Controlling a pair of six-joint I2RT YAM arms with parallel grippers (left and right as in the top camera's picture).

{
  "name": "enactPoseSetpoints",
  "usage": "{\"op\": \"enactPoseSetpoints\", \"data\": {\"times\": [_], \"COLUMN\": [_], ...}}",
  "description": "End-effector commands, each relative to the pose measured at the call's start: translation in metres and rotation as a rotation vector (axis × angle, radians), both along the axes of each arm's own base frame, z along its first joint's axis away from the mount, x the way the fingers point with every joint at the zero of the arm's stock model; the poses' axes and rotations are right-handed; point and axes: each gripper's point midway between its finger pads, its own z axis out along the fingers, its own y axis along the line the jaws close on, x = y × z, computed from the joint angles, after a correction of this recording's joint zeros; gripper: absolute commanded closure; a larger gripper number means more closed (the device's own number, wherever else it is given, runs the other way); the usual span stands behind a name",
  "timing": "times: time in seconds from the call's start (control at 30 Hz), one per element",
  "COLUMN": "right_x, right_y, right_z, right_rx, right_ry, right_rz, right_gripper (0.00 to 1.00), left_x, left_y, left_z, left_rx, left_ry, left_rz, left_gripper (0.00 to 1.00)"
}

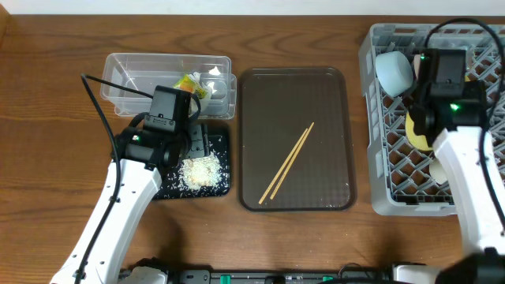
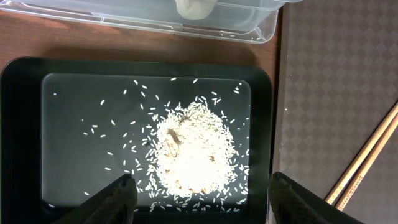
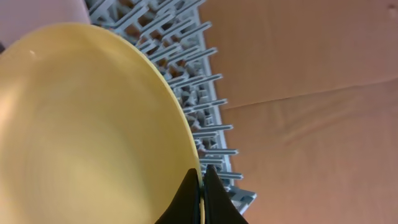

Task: Sort waste into correct bins and load items into the dishwasher rack
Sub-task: 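Lift the yellow plate and stand it upright in the dish rack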

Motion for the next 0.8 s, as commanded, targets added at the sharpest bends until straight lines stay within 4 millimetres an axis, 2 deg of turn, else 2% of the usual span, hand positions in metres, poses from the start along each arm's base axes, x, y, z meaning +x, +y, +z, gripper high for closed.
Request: {"op": "enactPoseSetpoints", "data": {"times": [0.0,0.1,0.13,0.17,0.2,0.23,0.27,0.3,0.37,0.5,0.53,0.67,0.73,0.77], "right_x": [0.000,0.005,0.008,0.010,0.012,0.013,0.014,0.015,0.017,0.027,0.029,0.022,0.011,0.005], "right_y": [-0.009,-0.009,-0.008,-0.006,-0.003,0.000,0.003,0.006,0.015,0.062,0.077,0.160,0.198,0.210], "right_z": [-0.009,-0.008,-0.008,-0.008,-0.008,-0.008,-0.008,-0.006,-0.003,0.011,0.017,0.034,0.029,0.023], "right_rx": [-0.025,-0.021,-0.013,-0.006,0.004,0.019,0.043,0.071,0.156,0.422,0.495,0.886,1.054,1.104], "right_ry": [0.003,-0.031,-0.043,-0.051,-0.064,-0.085,-0.112,-0.145,-0.209,-0.314,-0.341,-0.374,-0.314,-0.277], "right_rz": [-0.061,-0.066,-0.060,-0.051,-0.047,-0.048,-0.052,-0.058,-0.041,0.134,0.181,0.399,0.449,0.448], "right_gripper": [0.99,0.98,0.87,0.66,0.39,0.25,0.16,0.12,0.10,0.15,0.17,0.26,0.26,0.26], "left_x": [-0.001,0.000,0.000,0.000,0.000,0.000,0.000,0.000,0.000,0.000,0.000,0.000,0.000,0.000], "left_y": [0.004,0.004,0.004,0.004,0.004,0.004,0.004,0.004,0.004,0.004,0.004,0.004,0.004,0.004], "left_z": [-0.002,-0.002,-0.002,-0.002,-0.002,-0.002,-0.002,-0.002,-0.002,-0.002,-0.002,-0.002,-0.002,-0.002], "left_rx": [0.015,0.015,0.015,0.015,0.015,0.015,0.015,0.015,0.015,0.015,0.015,0.015,0.015,0.015], "left_ry": [0.006,0.005,0.005,0.005,0.005,0.005,0.005,0.005,0.005,0.005,0.005,0.005,0.005,0.005], "left_rz": [0.012,0.012,0.012,0.012,0.012,0.012,0.012,0.012,0.012,0.012,0.012,0.012,0.012,0.012], "left_gripper": [0.30,0.30,0.30,0.30,0.30,0.30,0.30,0.30,0.30,0.30,0.30,0.30,0.30,0.30]}}
